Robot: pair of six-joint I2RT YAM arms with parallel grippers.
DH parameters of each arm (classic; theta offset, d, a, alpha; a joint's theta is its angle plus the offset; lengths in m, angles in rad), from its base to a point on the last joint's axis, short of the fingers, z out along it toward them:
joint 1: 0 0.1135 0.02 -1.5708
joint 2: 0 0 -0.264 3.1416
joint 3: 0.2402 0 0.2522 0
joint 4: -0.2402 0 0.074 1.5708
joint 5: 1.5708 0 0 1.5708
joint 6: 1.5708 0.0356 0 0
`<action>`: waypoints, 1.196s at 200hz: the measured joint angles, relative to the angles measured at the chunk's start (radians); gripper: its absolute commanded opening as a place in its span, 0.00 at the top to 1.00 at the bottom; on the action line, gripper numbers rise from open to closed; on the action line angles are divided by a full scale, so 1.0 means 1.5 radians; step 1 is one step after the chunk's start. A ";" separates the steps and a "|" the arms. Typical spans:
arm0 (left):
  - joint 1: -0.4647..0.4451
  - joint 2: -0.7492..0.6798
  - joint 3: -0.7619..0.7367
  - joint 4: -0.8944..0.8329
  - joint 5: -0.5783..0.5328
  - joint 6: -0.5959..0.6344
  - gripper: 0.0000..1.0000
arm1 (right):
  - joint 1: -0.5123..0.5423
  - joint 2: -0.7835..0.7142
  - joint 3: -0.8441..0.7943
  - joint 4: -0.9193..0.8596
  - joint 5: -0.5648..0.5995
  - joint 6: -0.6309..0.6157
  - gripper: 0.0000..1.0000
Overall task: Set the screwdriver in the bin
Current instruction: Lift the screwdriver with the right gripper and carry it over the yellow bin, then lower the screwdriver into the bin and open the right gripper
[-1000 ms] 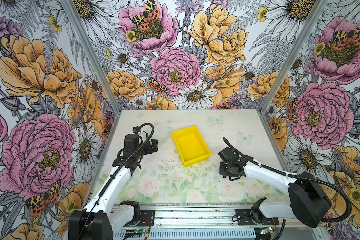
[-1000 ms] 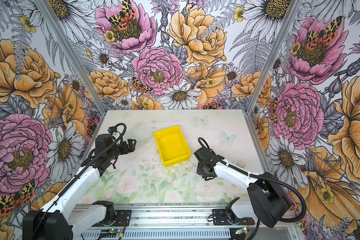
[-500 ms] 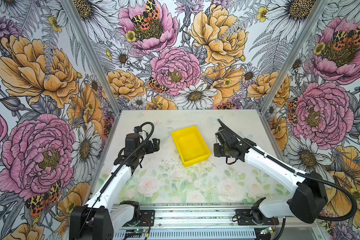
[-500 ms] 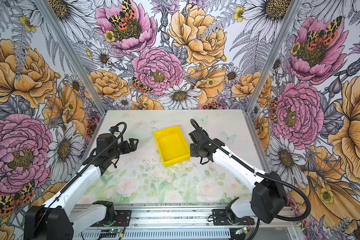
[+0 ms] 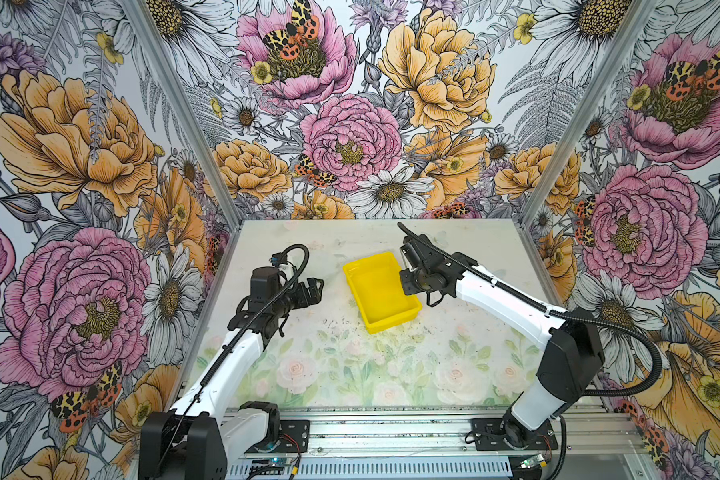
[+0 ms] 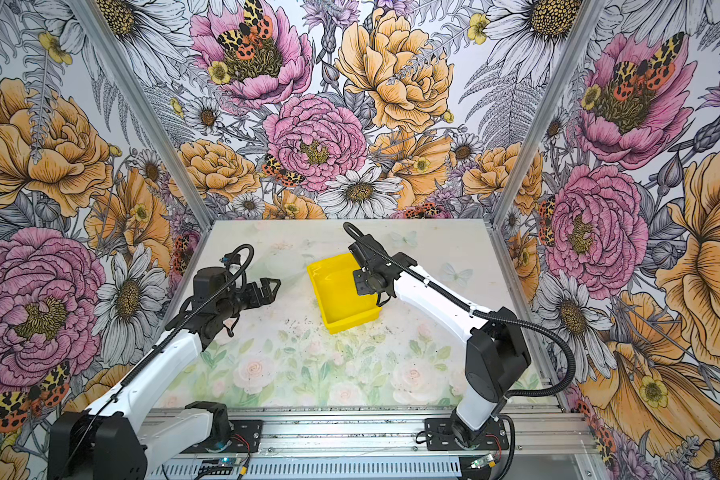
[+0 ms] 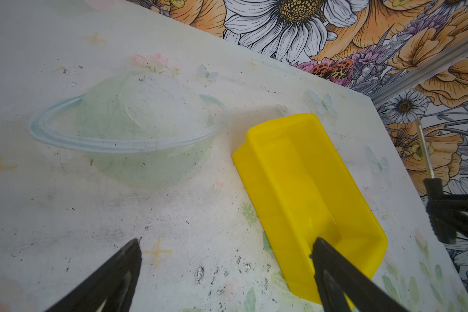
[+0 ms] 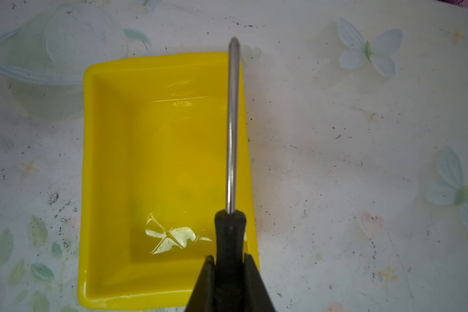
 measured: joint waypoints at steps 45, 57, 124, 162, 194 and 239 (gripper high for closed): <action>-0.007 -0.003 -0.007 0.004 0.003 0.000 0.02 | 0.008 0.072 0.054 0.000 -0.024 0.000 1.00; -0.007 -0.004 -0.009 0.004 0.005 0.000 0.01 | 0.009 0.091 0.062 0.001 -0.036 0.001 1.00; -0.007 -0.015 -0.017 0.007 0.008 0.000 0.01 | 0.025 0.182 0.077 -0.003 -0.077 0.006 1.00; -0.007 -0.016 -0.020 0.010 0.010 0.000 0.01 | 0.034 0.223 0.090 -0.005 -0.091 0.006 1.00; -0.007 -0.020 -0.021 0.010 0.010 0.000 0.01 | 0.035 0.267 0.111 -0.004 -0.100 0.017 1.00; -0.007 -0.020 -0.021 0.011 0.010 0.000 0.02 | 0.035 0.302 0.127 -0.004 -0.106 0.027 1.00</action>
